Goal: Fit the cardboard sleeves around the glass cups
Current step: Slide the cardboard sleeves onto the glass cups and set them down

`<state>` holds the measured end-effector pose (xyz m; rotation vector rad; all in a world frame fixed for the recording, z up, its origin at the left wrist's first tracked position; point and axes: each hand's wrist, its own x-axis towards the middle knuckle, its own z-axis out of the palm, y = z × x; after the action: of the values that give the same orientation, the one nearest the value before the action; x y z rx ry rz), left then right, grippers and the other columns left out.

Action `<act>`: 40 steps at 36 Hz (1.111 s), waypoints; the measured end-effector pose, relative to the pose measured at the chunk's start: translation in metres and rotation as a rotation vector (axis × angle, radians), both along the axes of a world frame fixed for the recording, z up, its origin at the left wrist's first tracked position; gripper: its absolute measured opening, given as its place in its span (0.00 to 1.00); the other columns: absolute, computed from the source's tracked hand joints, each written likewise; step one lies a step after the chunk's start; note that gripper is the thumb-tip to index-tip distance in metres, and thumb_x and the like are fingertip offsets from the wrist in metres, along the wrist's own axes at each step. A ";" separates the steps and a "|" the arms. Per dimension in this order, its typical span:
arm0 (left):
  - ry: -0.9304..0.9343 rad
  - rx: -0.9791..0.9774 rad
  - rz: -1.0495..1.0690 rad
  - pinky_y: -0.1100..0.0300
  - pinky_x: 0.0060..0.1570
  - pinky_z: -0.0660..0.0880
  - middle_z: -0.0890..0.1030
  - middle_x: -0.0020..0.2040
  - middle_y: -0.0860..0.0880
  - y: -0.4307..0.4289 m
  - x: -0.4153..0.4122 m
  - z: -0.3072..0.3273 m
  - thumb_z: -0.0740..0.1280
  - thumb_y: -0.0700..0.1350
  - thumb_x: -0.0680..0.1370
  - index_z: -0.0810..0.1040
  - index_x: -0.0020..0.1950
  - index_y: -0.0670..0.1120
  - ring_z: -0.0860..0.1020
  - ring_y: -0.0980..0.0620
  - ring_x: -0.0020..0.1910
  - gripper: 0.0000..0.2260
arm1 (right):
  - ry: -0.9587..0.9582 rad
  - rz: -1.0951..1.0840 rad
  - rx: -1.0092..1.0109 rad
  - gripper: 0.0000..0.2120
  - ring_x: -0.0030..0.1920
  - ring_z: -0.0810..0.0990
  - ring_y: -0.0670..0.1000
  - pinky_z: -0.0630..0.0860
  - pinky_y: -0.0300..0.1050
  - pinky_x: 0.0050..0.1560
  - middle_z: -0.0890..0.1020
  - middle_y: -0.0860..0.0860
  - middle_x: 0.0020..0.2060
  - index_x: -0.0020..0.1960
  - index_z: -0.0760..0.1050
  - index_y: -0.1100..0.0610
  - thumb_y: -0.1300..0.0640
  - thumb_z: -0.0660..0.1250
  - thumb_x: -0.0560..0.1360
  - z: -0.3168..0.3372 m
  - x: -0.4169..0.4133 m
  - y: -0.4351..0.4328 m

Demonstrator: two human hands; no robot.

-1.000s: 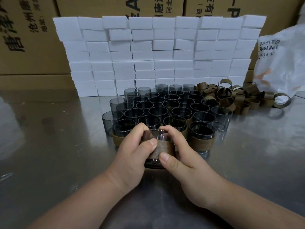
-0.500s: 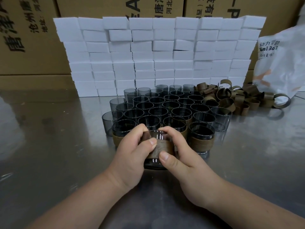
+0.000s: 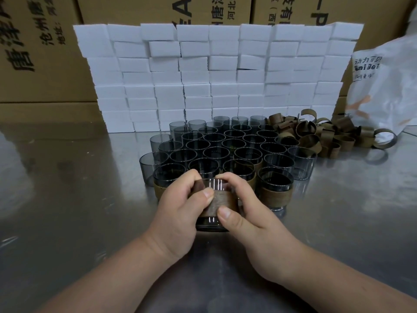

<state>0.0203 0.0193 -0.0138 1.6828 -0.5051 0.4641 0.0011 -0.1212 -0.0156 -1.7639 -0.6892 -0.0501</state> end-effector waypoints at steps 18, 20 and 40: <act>0.007 -0.007 0.003 0.62 0.29 0.64 0.66 0.28 0.50 0.000 0.000 0.001 0.61 0.56 0.63 0.64 0.31 0.43 0.65 0.52 0.29 0.16 | 0.013 -0.011 0.005 0.20 0.63 0.70 0.45 0.65 0.51 0.68 0.69 0.49 0.62 0.63 0.64 0.43 0.50 0.59 0.72 0.001 0.000 0.002; 0.001 -0.007 0.003 0.63 0.29 0.63 0.65 0.27 0.50 0.000 0.000 0.001 0.61 0.56 0.64 0.64 0.31 0.44 0.64 0.53 0.29 0.16 | 0.009 -0.010 0.009 0.19 0.63 0.70 0.45 0.65 0.51 0.68 0.69 0.49 0.62 0.62 0.64 0.43 0.50 0.59 0.72 0.002 0.000 0.002; 0.002 0.006 0.017 0.61 0.29 0.62 0.65 0.26 0.54 0.000 0.003 0.000 0.60 0.56 0.63 0.64 0.31 0.44 0.64 0.56 0.28 0.16 | -0.012 0.007 0.019 0.16 0.60 0.71 0.43 0.67 0.40 0.65 0.72 0.46 0.59 0.58 0.65 0.43 0.51 0.59 0.71 0.001 0.005 0.002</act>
<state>0.0232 0.0194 -0.0135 1.6946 -0.4913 0.4737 0.0056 -0.1192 -0.0144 -1.7445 -0.7019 -0.0619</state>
